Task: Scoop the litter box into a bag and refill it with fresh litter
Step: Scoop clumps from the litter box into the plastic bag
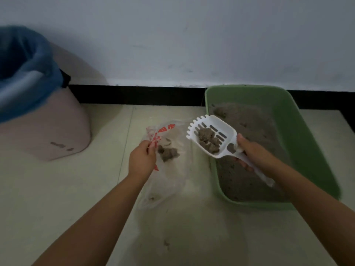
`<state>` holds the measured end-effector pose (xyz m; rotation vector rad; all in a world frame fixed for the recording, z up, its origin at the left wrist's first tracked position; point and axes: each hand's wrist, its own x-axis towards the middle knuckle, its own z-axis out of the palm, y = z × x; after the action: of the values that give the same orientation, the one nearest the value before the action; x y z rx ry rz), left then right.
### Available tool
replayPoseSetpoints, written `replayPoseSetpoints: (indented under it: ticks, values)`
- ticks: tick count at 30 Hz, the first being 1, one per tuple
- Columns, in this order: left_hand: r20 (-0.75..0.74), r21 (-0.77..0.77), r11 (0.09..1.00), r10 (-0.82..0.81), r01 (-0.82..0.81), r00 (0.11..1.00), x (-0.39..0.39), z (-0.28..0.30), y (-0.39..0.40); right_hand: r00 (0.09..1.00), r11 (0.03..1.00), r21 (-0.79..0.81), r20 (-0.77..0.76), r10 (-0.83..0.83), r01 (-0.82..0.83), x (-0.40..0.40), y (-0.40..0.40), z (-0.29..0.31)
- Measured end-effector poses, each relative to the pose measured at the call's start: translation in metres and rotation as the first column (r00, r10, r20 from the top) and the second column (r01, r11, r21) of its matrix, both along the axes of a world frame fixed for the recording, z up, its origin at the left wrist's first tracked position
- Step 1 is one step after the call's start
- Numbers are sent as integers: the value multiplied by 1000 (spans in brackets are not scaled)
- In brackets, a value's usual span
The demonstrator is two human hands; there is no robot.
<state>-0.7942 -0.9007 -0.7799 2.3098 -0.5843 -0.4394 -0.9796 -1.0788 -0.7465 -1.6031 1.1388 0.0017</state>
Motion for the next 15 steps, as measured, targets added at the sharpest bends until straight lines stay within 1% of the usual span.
replayPoseSetpoints:
  ticks: [2,4,5,7,8,11,13,15]
  values:
    - [-16,-34,999,34,-35,999,3,3,0,990,992,-10,-66,125,-126,19,14,7]
    - [-43,-66,996,55,-58,998,6,5,1,931,944,-57,-191,310,-325,39,28,11]
    - [-55,-76,995,55,-59,997,7,5,1,897,914,-74,-233,374,-400,50,35,10]
    - [-69,-68,996,52,-57,996,7,5,4,855,879,-81,-290,430,-469,71,50,5]
    - [-79,-60,996,53,-58,995,8,4,5,829,853,-121,-337,446,-508,80,58,3]
    - [-96,-53,996,64,-69,993,8,0,9,724,709,-285,-523,450,-646,97,77,1]
    - [-95,-41,996,69,-73,993,9,-1,12,654,564,-378,-619,435,-734,103,86,-3]
    - [-86,-35,996,79,-82,993,11,-2,15,590,451,-406,-692,416,-795,107,90,-8]
